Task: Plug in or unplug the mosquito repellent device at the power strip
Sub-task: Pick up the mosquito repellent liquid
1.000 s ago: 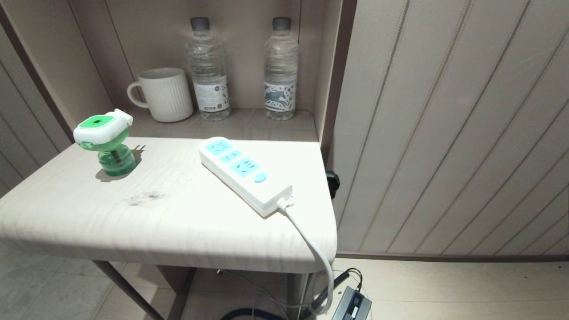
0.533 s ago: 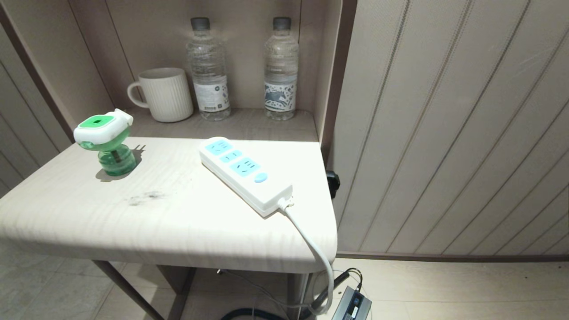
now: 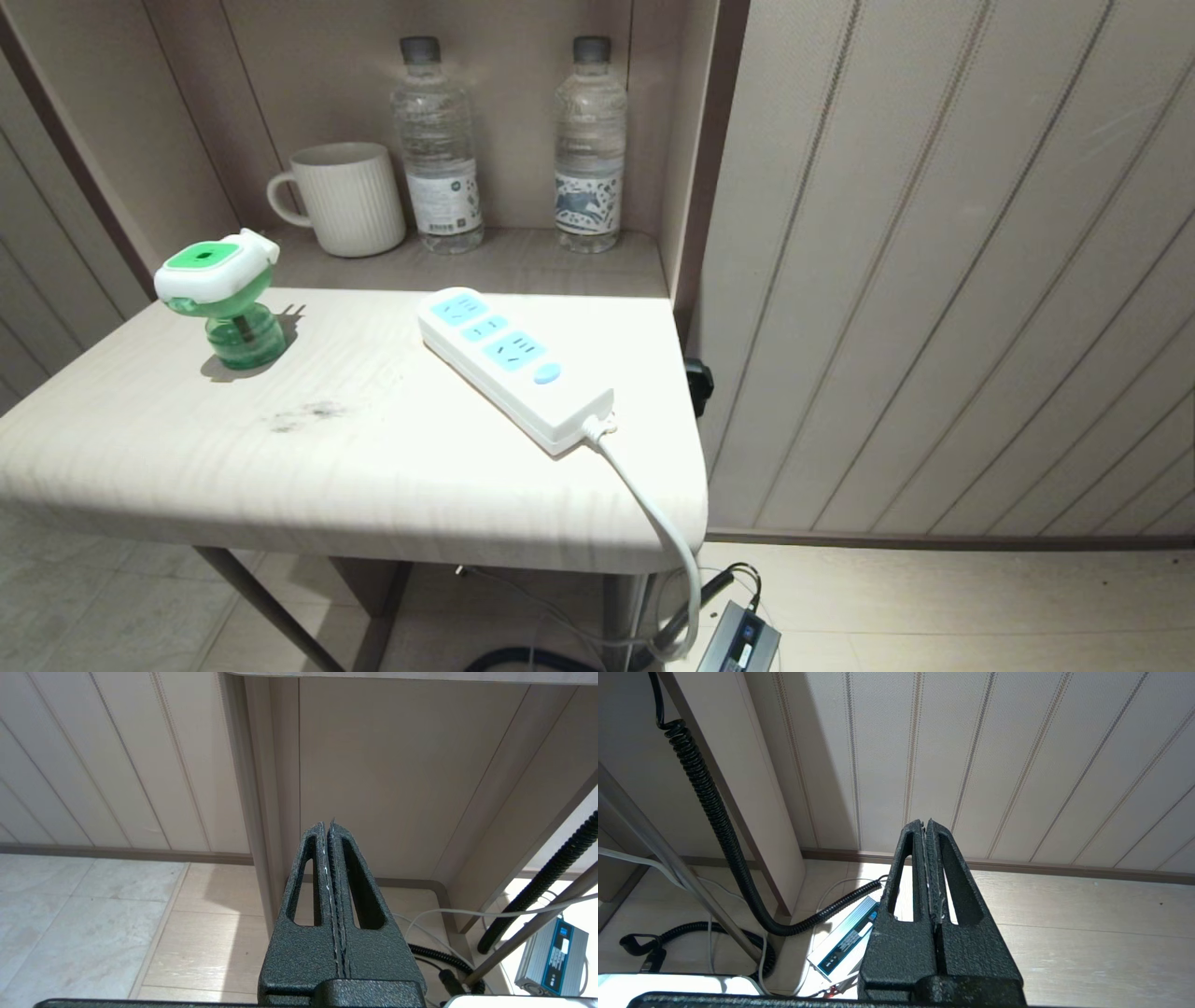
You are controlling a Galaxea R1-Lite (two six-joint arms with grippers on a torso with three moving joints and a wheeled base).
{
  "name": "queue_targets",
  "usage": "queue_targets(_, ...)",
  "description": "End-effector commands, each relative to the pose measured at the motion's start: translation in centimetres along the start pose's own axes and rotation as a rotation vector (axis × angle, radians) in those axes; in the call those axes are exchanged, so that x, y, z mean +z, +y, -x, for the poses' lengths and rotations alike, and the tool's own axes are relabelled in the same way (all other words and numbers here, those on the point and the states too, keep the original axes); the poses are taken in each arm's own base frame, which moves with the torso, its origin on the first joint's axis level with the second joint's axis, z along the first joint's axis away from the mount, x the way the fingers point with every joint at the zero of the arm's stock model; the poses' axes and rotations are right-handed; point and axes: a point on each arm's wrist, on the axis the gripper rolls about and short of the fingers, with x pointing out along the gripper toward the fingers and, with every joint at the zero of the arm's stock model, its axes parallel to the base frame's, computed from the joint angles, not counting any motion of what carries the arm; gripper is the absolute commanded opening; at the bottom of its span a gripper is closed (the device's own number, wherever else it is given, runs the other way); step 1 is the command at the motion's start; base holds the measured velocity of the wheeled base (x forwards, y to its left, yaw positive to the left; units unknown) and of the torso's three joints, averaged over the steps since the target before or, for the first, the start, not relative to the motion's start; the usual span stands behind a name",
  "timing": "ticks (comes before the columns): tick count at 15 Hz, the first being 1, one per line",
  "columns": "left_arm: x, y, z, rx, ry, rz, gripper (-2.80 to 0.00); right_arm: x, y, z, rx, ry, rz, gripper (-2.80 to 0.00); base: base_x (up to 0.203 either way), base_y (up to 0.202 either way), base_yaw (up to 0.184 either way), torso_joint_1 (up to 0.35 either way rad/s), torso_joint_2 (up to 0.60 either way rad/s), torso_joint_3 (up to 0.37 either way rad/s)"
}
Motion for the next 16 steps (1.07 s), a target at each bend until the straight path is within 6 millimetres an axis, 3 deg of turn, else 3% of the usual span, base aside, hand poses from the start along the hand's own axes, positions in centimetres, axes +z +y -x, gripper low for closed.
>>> queue_targets(1, 0.0, 0.0, 0.0, 0.001, 0.002, -0.004, -2.80, 0.0, 0.0, 0.0, -0.001, 0.000, 0.000, -2.80, 0.000, 0.000, 0.000, 0.000, 0.00, 0.000)
queue_targets(6, 1.0, 0.0, 0.3, 0.016, -0.035, -0.020, -2.80, 0.0, 0.0, 0.0, -0.002, 0.000, 0.000, -2.80, 0.000, 0.000, 0.000, 0.000, 0.00, 0.000)
queue_targets(8, 4.6, 0.1, 1.8, 0.026, -0.148, -0.016, -2.80, 0.0, 0.0, 0.0, 0.000, 0.000, 0.000, -2.80, 0.000, 0.000, 0.000, 0.000, 0.00, 0.000)
queue_targets(12, 13.2, 0.1, 6.7, 0.036, -0.317, -0.013, -2.80, 0.0, 0.0, 0.0, 0.000, 0.000, 0.000, -2.80, 0.000, 0.000, 0.000, 0.000, 0.00, 0.000)
queue_targets(13, 15.2, 0.1, 6.4, 0.032, -0.289, -0.014, -2.80, 0.0, 0.0, 0.0, 0.000, 0.000, 0.000, -2.80, 0.000, 0.000, 0.000, 0.000, 0.00, 0.000)
queue_targets(15, 17.8, 0.1, 3.3, -0.009, -0.181, -0.018, -2.80, 0.0, 0.0, 0.0, 0.000, 0.000, 0.000, -2.80, 0.000, 0.000, 0.000, 0.000, 0.00, 0.000)
queue_targets(16, 18.9, 0.0, 1.2, -0.038, -0.143, -0.018, 0.00, 0.0, 0.0, 0.0, 0.000, 0.000, 0.000, -2.80, 0.000, 0.000, 0.000, 0.000, 0.00, 0.000)
